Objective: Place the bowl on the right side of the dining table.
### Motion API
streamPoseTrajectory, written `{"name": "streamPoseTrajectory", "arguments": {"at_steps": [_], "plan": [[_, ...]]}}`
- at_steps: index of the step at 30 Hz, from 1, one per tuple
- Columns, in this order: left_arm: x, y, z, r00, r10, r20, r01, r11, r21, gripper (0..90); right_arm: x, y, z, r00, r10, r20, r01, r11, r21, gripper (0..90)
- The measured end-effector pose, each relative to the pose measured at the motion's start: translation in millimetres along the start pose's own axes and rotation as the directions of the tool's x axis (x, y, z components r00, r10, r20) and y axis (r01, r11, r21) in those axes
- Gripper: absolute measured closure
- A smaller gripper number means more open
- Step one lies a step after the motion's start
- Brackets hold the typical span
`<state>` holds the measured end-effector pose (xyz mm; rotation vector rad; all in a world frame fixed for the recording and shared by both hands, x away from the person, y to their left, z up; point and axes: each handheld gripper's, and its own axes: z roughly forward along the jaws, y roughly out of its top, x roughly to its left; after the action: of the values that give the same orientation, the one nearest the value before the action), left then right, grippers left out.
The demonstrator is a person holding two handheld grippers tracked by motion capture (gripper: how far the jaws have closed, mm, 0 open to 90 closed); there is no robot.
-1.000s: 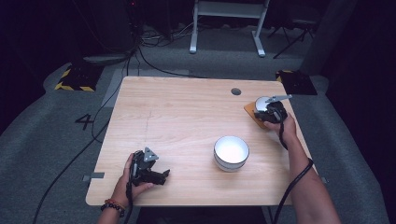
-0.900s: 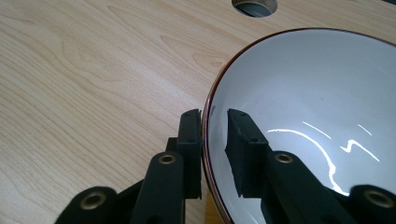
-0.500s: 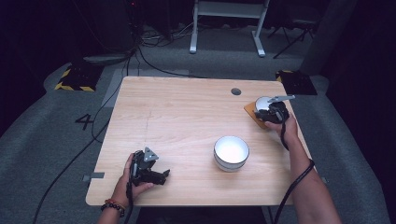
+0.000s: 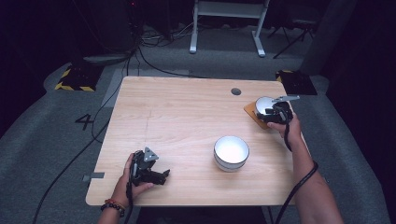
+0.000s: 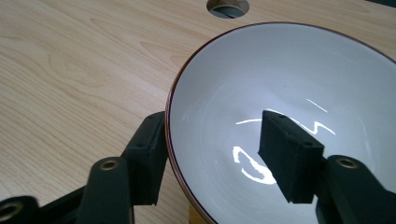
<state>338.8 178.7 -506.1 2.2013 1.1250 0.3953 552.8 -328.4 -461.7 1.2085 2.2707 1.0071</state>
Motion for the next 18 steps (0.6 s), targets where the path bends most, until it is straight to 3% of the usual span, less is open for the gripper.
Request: {"name": "streamPoseTrajectory", "arguments": {"at_steps": [6,12,18], "plan": [[0.0,0.0,0.0,1.0000,0.001,-0.001,-0.001,1.0000,0.000,0.2,-2.1,-0.8,-5.3,0.9996,0.011,0.025,-0.011,1.000,-0.015,33.0],[0.1,0.0,0.0,1.0000,0.001,-0.001,-0.001,1.0000,0.000,0.2,0.2,-0.9,-5.7,0.9993,-0.009,0.037,0.009,1.000,-0.019,25.6],[0.0,0.0,0.0,1.0000,0.001,-0.001,-0.001,1.0000,0.000,0.2,3.7,0.4,-7.3,0.9992,-0.017,0.035,0.017,1.000,-0.014,24.7]]}}
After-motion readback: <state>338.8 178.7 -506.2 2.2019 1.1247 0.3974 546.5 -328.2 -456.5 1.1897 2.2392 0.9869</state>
